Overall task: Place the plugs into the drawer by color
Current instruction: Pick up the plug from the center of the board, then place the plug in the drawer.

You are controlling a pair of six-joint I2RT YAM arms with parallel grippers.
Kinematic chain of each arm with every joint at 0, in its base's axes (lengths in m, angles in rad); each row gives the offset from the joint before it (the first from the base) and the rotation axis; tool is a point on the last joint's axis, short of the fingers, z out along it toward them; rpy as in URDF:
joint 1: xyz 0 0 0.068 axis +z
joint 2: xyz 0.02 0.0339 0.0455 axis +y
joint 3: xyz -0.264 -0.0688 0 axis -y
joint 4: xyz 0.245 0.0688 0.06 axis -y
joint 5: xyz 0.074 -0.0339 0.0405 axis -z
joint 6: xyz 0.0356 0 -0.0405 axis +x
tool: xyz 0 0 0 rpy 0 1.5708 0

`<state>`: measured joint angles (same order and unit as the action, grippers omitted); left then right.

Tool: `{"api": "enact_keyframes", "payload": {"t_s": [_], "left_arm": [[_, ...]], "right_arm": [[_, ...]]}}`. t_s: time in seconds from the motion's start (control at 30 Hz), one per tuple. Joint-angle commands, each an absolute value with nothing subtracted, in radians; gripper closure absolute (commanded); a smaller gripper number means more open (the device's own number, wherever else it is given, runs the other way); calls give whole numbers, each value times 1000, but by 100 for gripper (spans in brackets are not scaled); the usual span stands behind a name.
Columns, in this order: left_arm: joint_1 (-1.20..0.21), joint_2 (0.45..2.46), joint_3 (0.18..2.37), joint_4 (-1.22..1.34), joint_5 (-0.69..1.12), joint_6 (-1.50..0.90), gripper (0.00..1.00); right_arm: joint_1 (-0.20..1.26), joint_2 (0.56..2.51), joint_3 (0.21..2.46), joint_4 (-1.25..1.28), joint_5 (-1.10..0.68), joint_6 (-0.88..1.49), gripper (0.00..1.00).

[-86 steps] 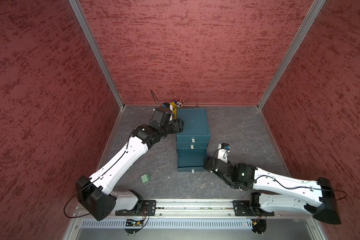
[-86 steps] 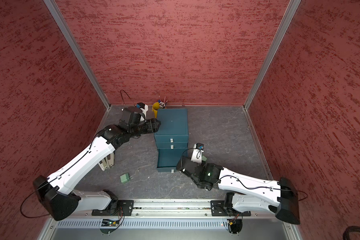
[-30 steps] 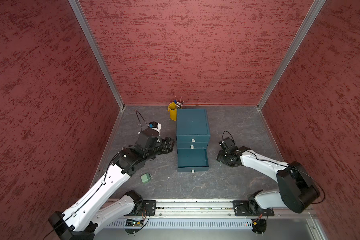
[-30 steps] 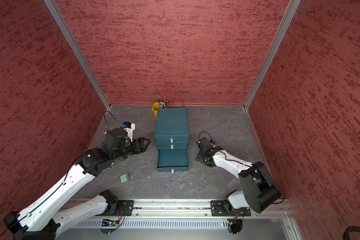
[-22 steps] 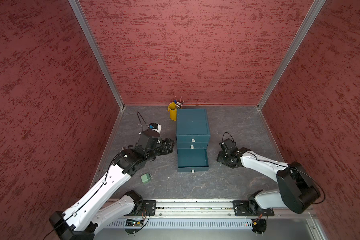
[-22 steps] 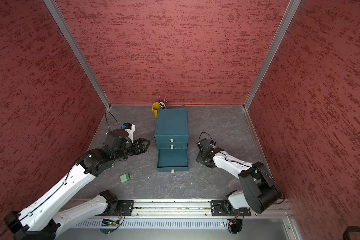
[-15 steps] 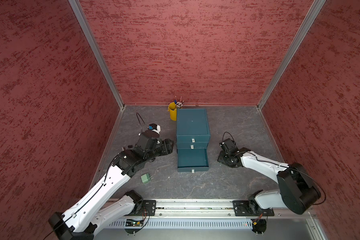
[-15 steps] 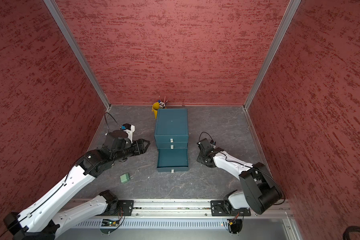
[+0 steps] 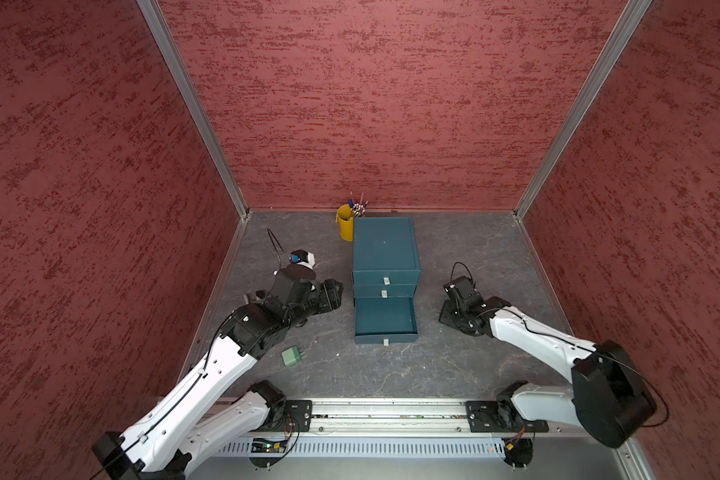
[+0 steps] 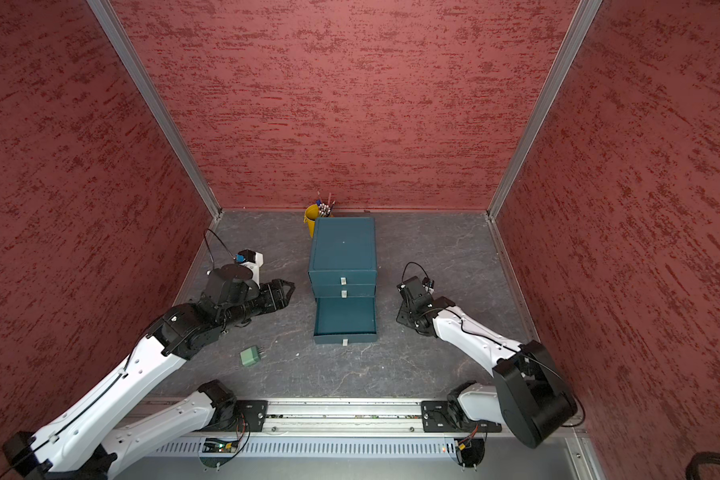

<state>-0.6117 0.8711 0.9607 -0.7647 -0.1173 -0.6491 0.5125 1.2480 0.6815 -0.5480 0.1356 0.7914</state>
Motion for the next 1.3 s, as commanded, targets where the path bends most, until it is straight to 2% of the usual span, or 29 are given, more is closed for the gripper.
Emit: {"api": "enact_keyframes", "payload": {"t_s": [0.0, 0.13, 0.27, 0.43, 0.57, 0.67, 0.73, 0.77, 0.83, 1.0, 1.27], "left_arm": [[-606, 849, 939, -796, -181, -678, 26], [-588, 832, 925, -850, -246, -730, 25], [-563, 785, 879, -895, -303, -797, 24], [-538, 710, 776, -1015, -344, -974, 24], [-528, 651, 675, -1066, -310, -1104, 25], [-523, 620, 605, -1079, -288, -1180, 24], [-517, 614, 573, -1085, -280, -1216, 22], [-513, 614, 563, -1083, -274, -1229, 21], [-505, 618, 539, -1078, -258, -1248, 20], [-489, 647, 488, -1083, -263, -1278, 16], [-424, 663, 391, -1003, -195, -1269, 23]], "right_arm": [[598, 1150, 732, -645, 222, 768, 77], [779, 1054, 792, -701, 284, 784, 79], [933, 1042, 839, -660, 310, 782, 79], [1035, 1147, 921, -595, 316, 761, 79], [1055, 1247, 962, -541, 304, 756, 76], [1055, 1310, 989, -518, 299, 748, 65], [1055, 1332, 1003, -516, 295, 744, 44], [1055, 1335, 1009, -518, 295, 744, 38], [1055, 1320, 1006, -522, 300, 745, 31], [1055, 1242, 971, -530, 314, 746, 22], [1055, 1113, 911, -554, 369, 769, 23]]}}
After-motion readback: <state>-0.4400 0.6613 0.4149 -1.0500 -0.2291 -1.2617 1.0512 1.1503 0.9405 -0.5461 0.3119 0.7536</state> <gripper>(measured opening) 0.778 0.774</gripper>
